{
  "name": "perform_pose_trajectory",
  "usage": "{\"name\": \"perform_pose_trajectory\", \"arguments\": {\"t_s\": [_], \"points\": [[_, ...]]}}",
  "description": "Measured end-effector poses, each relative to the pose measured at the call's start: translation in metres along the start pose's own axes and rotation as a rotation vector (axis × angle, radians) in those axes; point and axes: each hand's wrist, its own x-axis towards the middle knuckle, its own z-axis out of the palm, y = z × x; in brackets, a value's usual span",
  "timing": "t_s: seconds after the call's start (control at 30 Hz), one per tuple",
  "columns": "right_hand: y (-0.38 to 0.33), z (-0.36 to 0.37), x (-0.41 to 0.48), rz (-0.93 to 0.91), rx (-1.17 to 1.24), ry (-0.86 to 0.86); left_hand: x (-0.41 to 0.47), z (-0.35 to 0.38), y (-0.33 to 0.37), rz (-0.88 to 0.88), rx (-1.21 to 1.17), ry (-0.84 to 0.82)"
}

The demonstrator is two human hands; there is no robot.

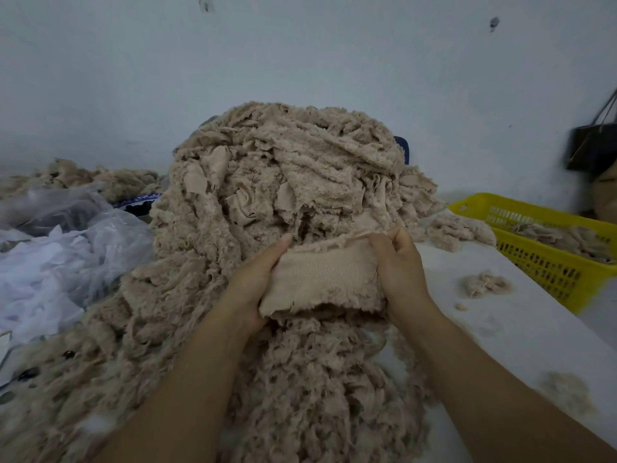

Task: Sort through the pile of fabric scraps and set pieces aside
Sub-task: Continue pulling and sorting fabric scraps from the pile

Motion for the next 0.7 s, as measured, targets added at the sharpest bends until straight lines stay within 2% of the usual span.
{"name": "perform_pose_trajectory", "arguments": {"t_s": [0.1, 0.27, 0.37, 0.47, 0.53, 0.6, 0.63, 0.7], "points": [[-0.001, -0.004, 0.001, 0.044, 0.018, 0.028, 0.002, -0.004, 0.002, -0.045, -0.156, -0.013], [-0.004, -0.012, 0.002, 0.115, 0.105, 0.102, 0.002, -0.007, 0.005, -0.021, -0.432, -0.012], [-0.004, -0.013, 0.002, 0.146, 0.14, 0.122, 0.005, -0.011, 0.004, -0.024, -0.456, -0.04], [-0.008, -0.013, 0.002, 0.197, 0.219, 0.104, 0.008, -0.014, 0.004, 0.001, -0.439, 0.0], [-0.012, -0.011, 0.0, 0.206, 0.199, 0.075, 0.006, -0.009, 0.004, 0.078, -0.3, 0.104], [-0.013, -0.006, -0.004, 0.123, 0.097, 0.009, 0.003, -0.002, -0.001, 0.264, 0.153, 0.232], [-0.012, -0.003, -0.006, 0.048, 0.041, -0.045, -0.001, 0.004, -0.003, 0.378, 0.389, 0.231], [-0.013, 0.002, -0.013, -0.086, -0.046, -0.193, -0.006, 0.015, -0.01, 0.506, 0.699, 0.086]]}}
